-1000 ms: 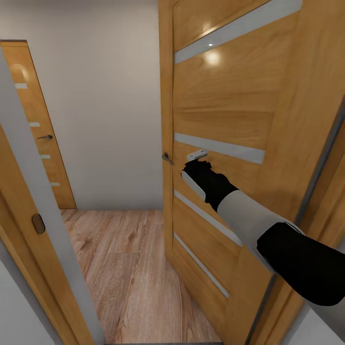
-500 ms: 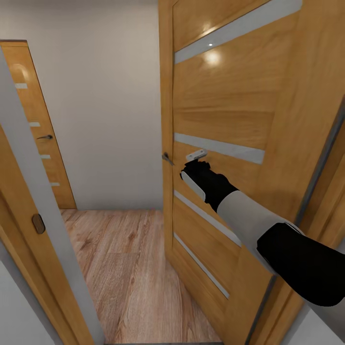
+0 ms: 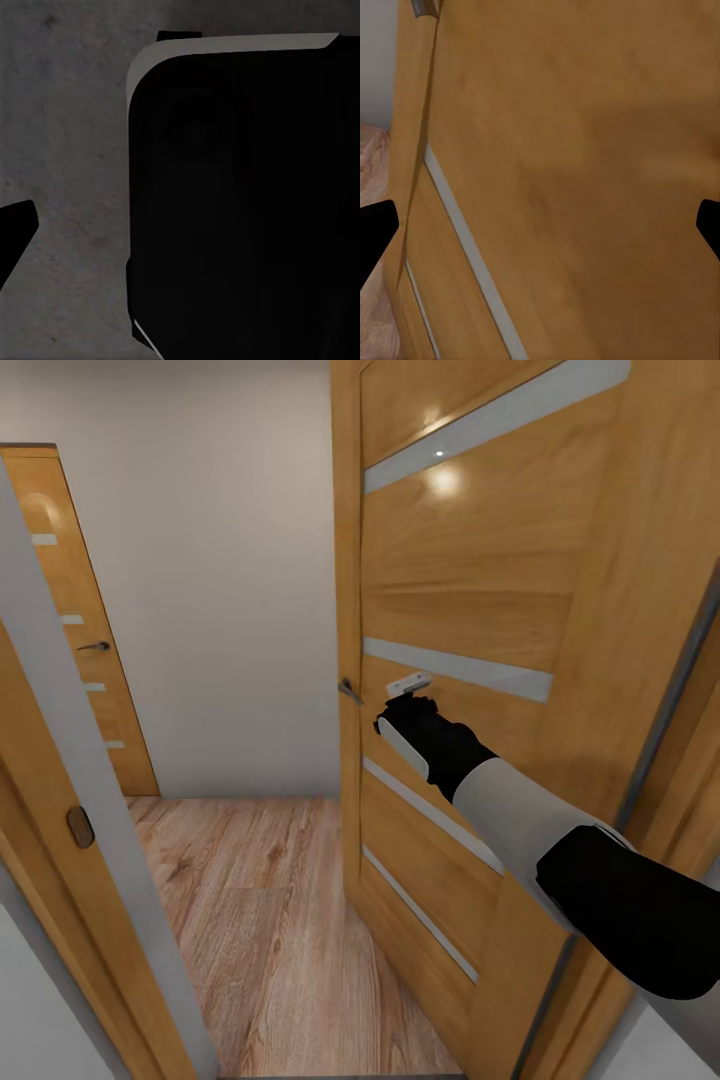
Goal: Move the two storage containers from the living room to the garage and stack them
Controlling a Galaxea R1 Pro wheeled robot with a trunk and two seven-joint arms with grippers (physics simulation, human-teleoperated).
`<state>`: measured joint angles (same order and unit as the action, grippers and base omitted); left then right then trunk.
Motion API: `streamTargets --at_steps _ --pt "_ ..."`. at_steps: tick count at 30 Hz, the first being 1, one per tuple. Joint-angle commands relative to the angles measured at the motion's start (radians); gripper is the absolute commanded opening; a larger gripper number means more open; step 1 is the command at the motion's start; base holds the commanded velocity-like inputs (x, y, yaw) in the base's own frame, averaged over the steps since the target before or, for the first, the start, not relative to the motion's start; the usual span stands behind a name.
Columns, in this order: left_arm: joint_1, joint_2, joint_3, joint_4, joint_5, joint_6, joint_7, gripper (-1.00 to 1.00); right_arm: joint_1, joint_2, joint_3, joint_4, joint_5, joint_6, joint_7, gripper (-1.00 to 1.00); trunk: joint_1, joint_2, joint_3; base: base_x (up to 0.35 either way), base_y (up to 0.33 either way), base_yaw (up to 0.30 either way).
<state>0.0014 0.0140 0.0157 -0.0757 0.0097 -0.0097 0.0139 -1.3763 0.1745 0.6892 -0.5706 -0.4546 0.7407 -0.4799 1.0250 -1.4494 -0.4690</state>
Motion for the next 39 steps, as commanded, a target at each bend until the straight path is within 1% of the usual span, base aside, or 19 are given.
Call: streamTargets --at_steps 1,4,9,10,12,18,23,30,35,38,39 --pt "0.000 0.000 0.001 -0.001 0.001 -0.001 0.001 1.00 -0.001 0.000 0.005 0.000 -0.010 0.002 -0.009 1.00 0.000 -0.001 -0.001 0.000 0.000 0.000" --pt "0.000 0.000 0.001 -0.001 0.001 -0.001 0.001 1.00 -0.002 0.000 0.003 0.000 -0.010 0.002 -0.007 1.00 0.000 -0.001 -0.001 0.000 0.000 0.000" --pt "0.000 0.003 0.003 -0.001 0.003 -0.001 0.004 1.00 0.027 0.000 0.002 -0.001 -0.041 -0.027 0.021 1.00 0.000 -0.001 -0.001 0.000 0.000 0.000" --pt "0.000 0.003 0.003 -0.001 0.003 -0.001 0.004 1.00 0.032 0.000 0.002 -0.002 -0.038 -0.021 0.027 1.00 0.000 -0.001 -0.001 0.000 0.000 0.000" --pt "0.000 0.004 0.004 -0.001 0.003 -0.001 0.005 1.00 0.044 0.000 0.003 -0.003 -0.034 -0.010 0.015 1.00 0.000 -0.001 -0.001 0.000 0.000 0.000" --pt "0.000 0.004 0.003 -0.001 0.003 -0.001 0.006 1.00 0.078 0.000 0.004 -0.034 -0.047 -0.015 -0.016 1.00 0.000 -0.001 -0.001 0.000 0.000 0.000" --pt "0.000 0.004 0.003 -0.001 0.003 -0.001 0.006 1.00 0.106 0.000 0.008 -0.047 -0.051 -0.016 -0.015 1.00 0.000 -0.001 -0.001 0.000 0.000 0.000" --pt "0.000 0.004 0.003 -0.001 0.003 -0.001 0.006 1.00 0.146 0.000 0.012 -0.049 -0.093 -0.044 0.025 1.00 0.000 -0.001 -0.001 0.000 0.000 0.000" --pt "0.000 0.003 0.003 -0.001 0.003 -0.001 0.006 1.00 0.174 0.000 0.017 -0.075 -0.124 -0.073 0.053 1.00 0.000 -0.001 -0.001 0.000 0.000 0.000" --pt "0.000 0.003 0.003 -0.001 0.003 -0.001 0.006 1.00 0.191 0.000 0.018 -0.092 -0.142 -0.077 0.070 1.00 0.000 -0.001 -0.001 0.000 0.000 0.000" --pt "0.000 0.003 0.003 -0.001 0.003 -0.001 0.006 1.00 0.245 0.000 0.019 -0.122 -0.161 -0.078 0.091 1.00 0.000 -0.001 -0.001 0.000 0.000 0.000"
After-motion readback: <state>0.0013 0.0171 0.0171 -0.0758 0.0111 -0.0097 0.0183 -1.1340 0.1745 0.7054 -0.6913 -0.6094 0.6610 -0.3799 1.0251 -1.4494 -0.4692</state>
